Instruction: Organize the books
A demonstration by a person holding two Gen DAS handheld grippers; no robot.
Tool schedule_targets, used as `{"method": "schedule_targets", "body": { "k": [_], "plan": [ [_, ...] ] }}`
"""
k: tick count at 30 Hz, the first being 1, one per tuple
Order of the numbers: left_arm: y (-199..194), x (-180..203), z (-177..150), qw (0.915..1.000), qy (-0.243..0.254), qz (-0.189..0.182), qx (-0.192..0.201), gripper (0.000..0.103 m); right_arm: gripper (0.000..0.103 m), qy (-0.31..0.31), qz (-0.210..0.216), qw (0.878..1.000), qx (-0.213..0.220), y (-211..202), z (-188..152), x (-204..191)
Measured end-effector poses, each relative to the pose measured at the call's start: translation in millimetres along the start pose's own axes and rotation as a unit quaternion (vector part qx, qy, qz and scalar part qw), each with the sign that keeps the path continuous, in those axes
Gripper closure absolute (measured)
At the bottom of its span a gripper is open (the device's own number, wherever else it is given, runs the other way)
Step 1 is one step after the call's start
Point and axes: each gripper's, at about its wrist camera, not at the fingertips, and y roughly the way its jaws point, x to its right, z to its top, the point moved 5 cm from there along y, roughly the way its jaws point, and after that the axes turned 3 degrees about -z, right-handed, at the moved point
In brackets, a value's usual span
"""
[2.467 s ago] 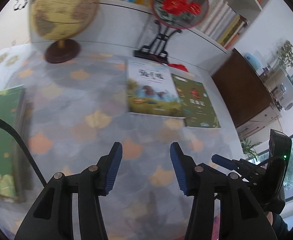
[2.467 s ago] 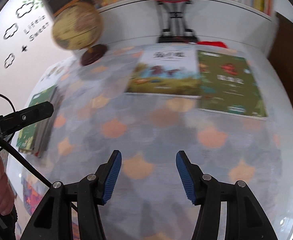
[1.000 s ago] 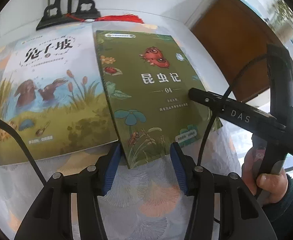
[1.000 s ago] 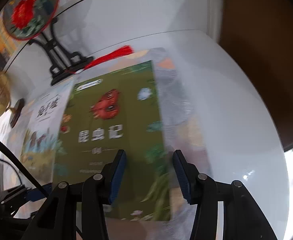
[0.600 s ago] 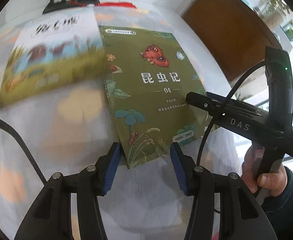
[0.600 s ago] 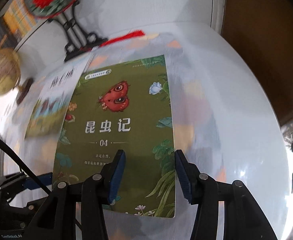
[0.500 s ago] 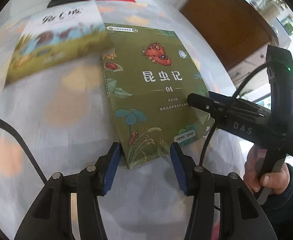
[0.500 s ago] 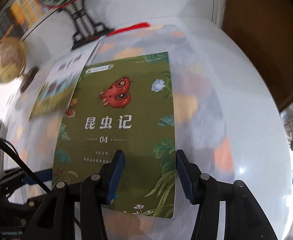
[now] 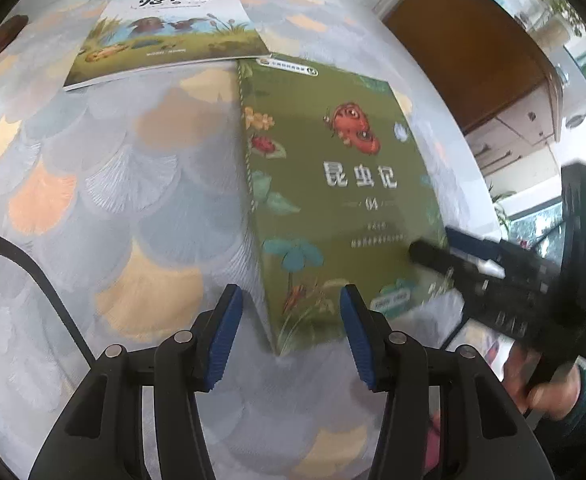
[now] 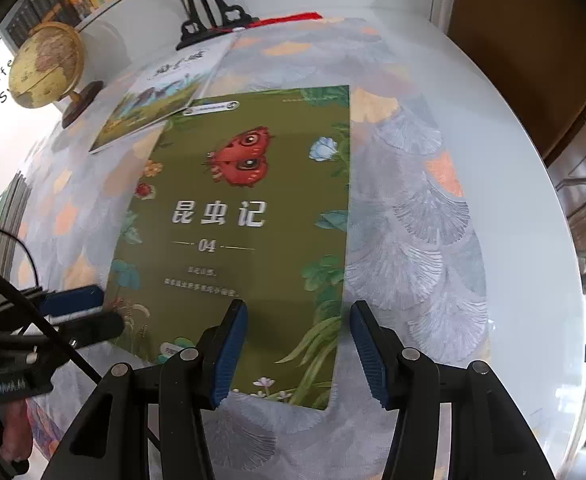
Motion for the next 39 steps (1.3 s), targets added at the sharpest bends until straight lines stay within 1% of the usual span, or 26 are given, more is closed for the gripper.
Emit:
{"method": "schedule_targets", "body": {
  "k": [2,4,5,7,8,9,11,12,14,16,18,20,22,24,25,26,27,29,30,32,34,35,36,37,38,39],
  "plan": [
    [4.3,5.8,4.2,1.0,0.007,-0.005,0.004,0.056,0.05,-0.003,-0.004,1.0,0.008,0.8,-1.0,-4.0],
    [6.0,11.7,6.6,0.9999,0.011,0.002,0.007,0.056,0.05,-0.003,-0.001,1.0,0.009,0.2,-2.4,-5.8],
    [5.0,14.7,8.5,0.9998,0.011,-0.011,0.012,0.056,0.05,-0.002,-0.002,1.0,0.009,-1.0,-3.8,-4.8],
    [1.0,22.3,15.1,0.9981,0.012,-0.056,0.022,0.056,0.05,-0.001,-0.013,1.0,0.011,-2.9,-6.2,0.2],
    [-6.6,29.6,16.9,0.9956,0.015,-0.087,0.031,0.056,0.05,-0.001,-0.019,1.0,0.012,-5.0,-8.9,5.0],
    [-13.7,38.0,19.0,0.9925,0.021,-0.114,0.038,0.056,0.05,0.005,-0.016,1.0,0.01,-6.6,-11.6,11.3],
    [-21.1,52.6,20.7,0.9873,0.038,-0.15,0.038,0.056,0.05,0.017,0.006,1.0,0.006,-8.4,-15.9,19.1],
    [-17.9,55.6,23.0,0.9872,0.043,-0.149,0.036,0.057,0.05,0.02,0.012,1.0,0.006,-8.9,-17.4,21.3],
    [-1.1,55.8,29.7,0.9908,0.051,-0.122,0.03,0.062,0.049,0.024,0.012,1.0,0.01,-8.5,-20.0,22.2],
    [16.6,48.3,31.8,0.994,0.047,-0.097,0.016,0.079,0.042,0.026,0.014,0.999,0.016,-8.2,-20.7,19.5],
    [27.6,41.9,33.2,0.9961,0.045,-0.075,0.01,0.086,0.036,0.026,0.013,0.999,0.02,-7.6,-21.6,15.7],
    [38.0,38.8,35.7,0.996,0.016,-0.088,0.001,0.087,0.036,0.02,0.009,1.0,0.021,-6.9,-22.7,13.8],
    [37.0,34.4,39.8,0.9914,-0.022,-0.129,-0.001,0.094,0.035,0.017,0.013,1.0,0.016,-8.0,-23.7,15.2],
    [30.9,32.3,47.4,0.9756,-0.076,-0.206,-0.008,0.095,0.033,0.019,0.027,0.999,0.002,-9.6,-25.2,18.9],
    [30.3,32.9,48.1,0.9699,-0.089,-0.226,-0.01,0.094,0.032,0.027,0.039,0.999,-0.001,-11.4,-26.6,21.4],
    [29.2,31.9,51.1,0.9635,-0.102,-0.247,-0.011,0.094,0.027,0.043,0.057,0.997,-0.006,-12.8,-27.5,27.2],
    [28.1,29.1,55.5,0.9552,-0.12,-0.271,-0.013,0.095,0.021,0.063,0.083,0.995,-0.01,-13.3,-28.8,32.6],
    [27.6,24.4,58.9,0.9373,-0.159,-0.31,-0.016,0.095,0.015,0.117,0.166,0.979,-0.016,-11.4,-30.3,47.5],
    [28.5,24.2,59.7,0.9331,-0.168,-0.317,-0.017,0.095,0.014,0.147,0.2,0.969,-0.014,-10.4,-29.9,56.2],
    [30.0,24.3,63.0,0.9317,-0.172,-0.32,-0.017,0.095,0.013,0.195,0.249,0.949,-0.011,-7.2,-29.6,69.5],
    [31.6,22.8,62.4,0.9243,-0.183,-0.334,-0.03,0.095,0.013,0.236,0.297,0.925,-0.007,-2.6,-29.4,80.8],
    [31.3,19.5,61.4,0.917,-0.194,-0.346,-0.039,0.095,0.015,0.247,0.314,0.917,-0.006,-0.9,-29.1,84.8],
    [28.1,14.9,59.4,0.9156,-0.197,-0.347,-0.045,0.095,0.023,0.255,0.322,0.912,-0.004,-0.1,-29.2,87.4],
    [26.8,16.2,58.4,0.9214,-0.188,-0.337,-0.047,0.095,0.031,0.263,0.324,0.909,-0.004,1.0,-28.7,91.1],
    [23.7,18.4,56.6,0.9283,-0.176,-0.324,-0.05,0.095,0.047,0.265,0.32,0.909,-0.005,2.4,-28.0,92.7],
    [24.8,19.1,55.1,0.9318,-0.172,-0.315,-0.051,0.095,0.053,0.262,0.32,0.91,-0.009,3.9,-28.8,91.4]
  ]
}}
